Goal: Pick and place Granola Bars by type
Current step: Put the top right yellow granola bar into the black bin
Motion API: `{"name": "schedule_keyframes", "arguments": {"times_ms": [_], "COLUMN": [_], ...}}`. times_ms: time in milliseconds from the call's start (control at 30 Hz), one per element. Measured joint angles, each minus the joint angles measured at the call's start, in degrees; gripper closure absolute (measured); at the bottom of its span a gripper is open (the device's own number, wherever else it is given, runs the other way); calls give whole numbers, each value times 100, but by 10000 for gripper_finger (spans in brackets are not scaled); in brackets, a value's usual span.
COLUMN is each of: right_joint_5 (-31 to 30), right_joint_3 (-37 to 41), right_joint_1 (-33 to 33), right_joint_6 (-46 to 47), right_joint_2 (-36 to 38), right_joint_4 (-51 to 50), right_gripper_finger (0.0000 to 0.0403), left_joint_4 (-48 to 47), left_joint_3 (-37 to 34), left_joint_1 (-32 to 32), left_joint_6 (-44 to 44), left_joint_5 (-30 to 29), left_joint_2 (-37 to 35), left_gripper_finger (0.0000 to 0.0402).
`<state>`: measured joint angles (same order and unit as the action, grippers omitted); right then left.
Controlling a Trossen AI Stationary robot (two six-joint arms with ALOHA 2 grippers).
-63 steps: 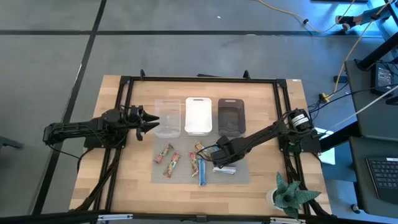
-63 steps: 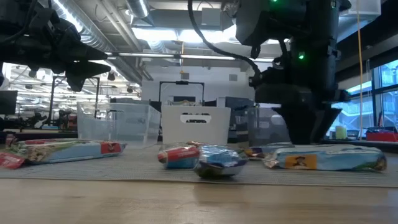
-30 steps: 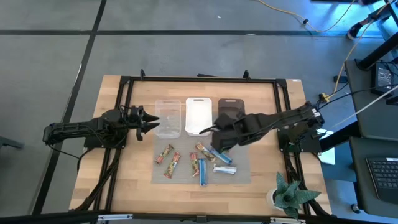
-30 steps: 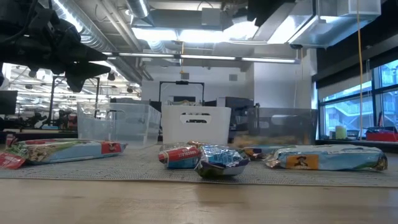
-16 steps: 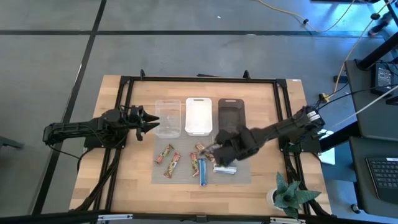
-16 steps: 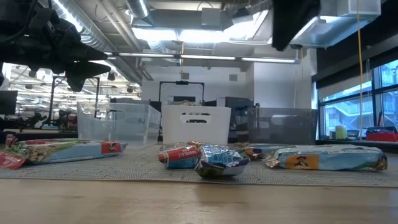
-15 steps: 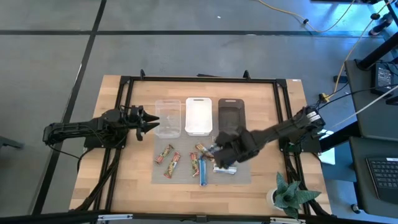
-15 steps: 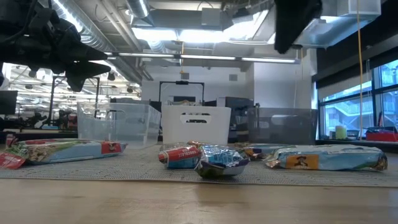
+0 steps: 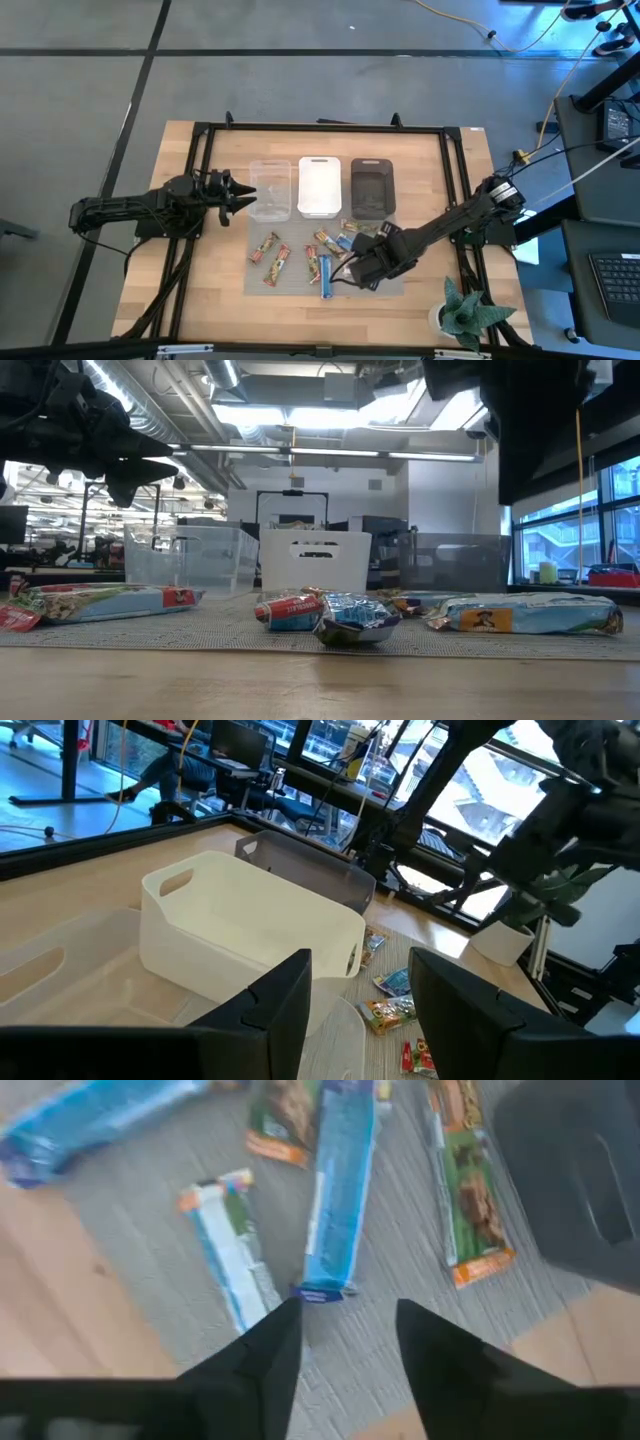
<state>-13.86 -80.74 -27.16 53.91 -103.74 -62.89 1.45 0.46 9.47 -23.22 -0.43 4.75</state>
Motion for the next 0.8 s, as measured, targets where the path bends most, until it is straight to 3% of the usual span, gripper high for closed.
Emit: {"name": "schedule_keyframes", "arguments": {"times_ms": [167,300,533,800], "right_joint_5": [-193,-272,-453,-79], "right_joint_3": [283,548,1313,1805], "right_joint_1": [13,35,71,64], "right_joint_6": [-21,22,874,538], "right_joint_2": [2,2,2,132], "right_joint_4": [433,618,1020,1794], "right_gripper_finger": [183,170,185,212], "left_joint_4": [0,0,0,0], "left_joint_3": [-2,-1,1,0], "left_joint_1": [1,1,-2,-2], "left_joint_6": [-2,-2,-2,0], "left_joint_5": [0,0,0,0], "left_joint_2": [0,0,0,0], "left_gripper_finger": [239,239,239,239]}}
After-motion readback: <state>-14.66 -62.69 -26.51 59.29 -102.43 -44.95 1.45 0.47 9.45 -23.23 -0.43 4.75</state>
